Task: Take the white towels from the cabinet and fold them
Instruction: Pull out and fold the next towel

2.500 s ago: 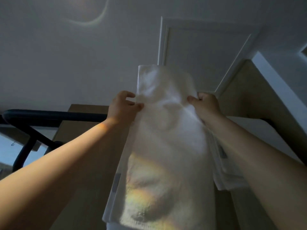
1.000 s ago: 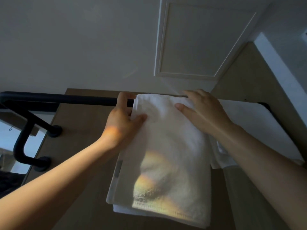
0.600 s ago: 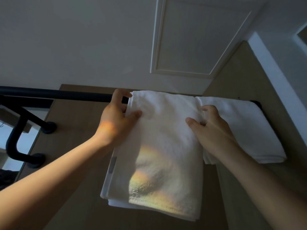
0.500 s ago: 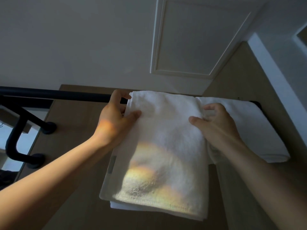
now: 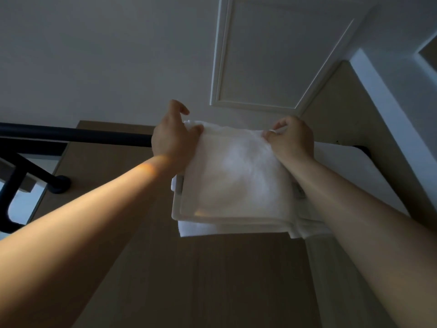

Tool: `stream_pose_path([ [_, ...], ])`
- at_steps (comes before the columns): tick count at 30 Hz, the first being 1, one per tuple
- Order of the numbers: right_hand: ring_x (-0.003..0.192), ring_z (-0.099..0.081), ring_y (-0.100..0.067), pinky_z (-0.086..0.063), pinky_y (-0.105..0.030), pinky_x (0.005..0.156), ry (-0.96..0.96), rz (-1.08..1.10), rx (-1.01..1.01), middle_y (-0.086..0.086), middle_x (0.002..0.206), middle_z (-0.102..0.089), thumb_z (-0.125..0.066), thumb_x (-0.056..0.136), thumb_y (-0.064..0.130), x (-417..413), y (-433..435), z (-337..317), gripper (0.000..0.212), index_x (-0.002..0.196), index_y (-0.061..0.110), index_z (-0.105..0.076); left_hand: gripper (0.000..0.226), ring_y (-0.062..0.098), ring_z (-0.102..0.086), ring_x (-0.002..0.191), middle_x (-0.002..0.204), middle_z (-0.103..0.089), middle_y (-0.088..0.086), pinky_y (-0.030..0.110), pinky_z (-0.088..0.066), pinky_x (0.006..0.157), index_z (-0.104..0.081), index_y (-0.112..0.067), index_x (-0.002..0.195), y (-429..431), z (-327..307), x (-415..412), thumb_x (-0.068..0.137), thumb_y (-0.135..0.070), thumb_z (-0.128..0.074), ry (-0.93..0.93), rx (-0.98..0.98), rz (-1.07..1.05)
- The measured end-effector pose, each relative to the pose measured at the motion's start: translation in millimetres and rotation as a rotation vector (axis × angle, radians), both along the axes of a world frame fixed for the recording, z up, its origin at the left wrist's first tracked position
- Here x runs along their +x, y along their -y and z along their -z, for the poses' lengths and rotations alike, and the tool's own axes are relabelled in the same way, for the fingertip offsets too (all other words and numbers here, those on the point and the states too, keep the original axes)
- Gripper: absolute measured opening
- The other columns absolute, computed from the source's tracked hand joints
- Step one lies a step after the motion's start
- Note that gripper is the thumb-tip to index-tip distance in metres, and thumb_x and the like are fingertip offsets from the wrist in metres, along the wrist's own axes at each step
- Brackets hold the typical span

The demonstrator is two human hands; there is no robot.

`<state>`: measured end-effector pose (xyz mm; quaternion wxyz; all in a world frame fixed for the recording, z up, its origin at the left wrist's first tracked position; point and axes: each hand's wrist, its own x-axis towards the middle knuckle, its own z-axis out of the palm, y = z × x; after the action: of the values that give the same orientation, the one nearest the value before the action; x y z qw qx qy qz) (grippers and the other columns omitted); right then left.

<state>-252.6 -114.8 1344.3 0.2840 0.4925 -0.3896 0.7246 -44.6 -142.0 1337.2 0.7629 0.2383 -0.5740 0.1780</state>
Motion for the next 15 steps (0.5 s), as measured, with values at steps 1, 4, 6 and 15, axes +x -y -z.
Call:
stream_pose_path([
  [1,0.109,-0.060,-0.028,-0.042,-0.028,0.079,-0.003,0.054,0.022,-0.008,0.112,-0.067,-0.070,0.085,0.030,1,0,-1,0.022,0.100,0.015,-0.066,0.042,0.027,-0.058,0.096,0.099,-0.059,0.002,0.035,-0.045,0.078,-0.045,-0.017,0.120,-1,-1,-1,0.088,-0.036,-0.066,-0.008,0.020,-0.040],
  [4,0.109,-0.061,-0.033,-0.048,-0.033,0.084,-0.109,0.225,0.073,-0.012,0.113,-0.069,-0.063,0.089,0.029,3,-5,0,0.021,0.102,0.013,-0.070,0.043,0.031,-0.056,0.108,0.116,-0.060,0.009,0.033,-0.039,0.080,-0.046,-0.012,0.123,-3,-1,3,0.092,-0.039,-0.061,0.026,0.090,-0.182],
  [6,0.109,-0.061,-0.035,-0.047,-0.034,0.084,-0.202,0.253,0.089,-0.015,0.114,-0.068,-0.058,0.092,0.028,4,-9,4,0.026,0.105,0.009,-0.070,0.041,0.034,-0.054,0.112,0.124,-0.056,0.014,0.033,-0.037,0.081,-0.047,-0.010,0.121,-2,4,7,0.094,-0.040,-0.056,0.076,0.106,-0.244],
  [15,0.097,-0.057,-0.012,-0.040,-0.021,0.071,-0.201,-0.132,0.152,0.007,0.112,-0.057,-0.066,0.091,0.032,0,-28,59,0.051,0.135,0.019,-0.046,0.044,0.017,-0.045,0.095,0.131,-0.043,0.009,0.021,-0.032,0.079,-0.047,-0.011,0.127,-5,40,9,0.091,-0.032,-0.063,0.114,0.038,-0.067],
])
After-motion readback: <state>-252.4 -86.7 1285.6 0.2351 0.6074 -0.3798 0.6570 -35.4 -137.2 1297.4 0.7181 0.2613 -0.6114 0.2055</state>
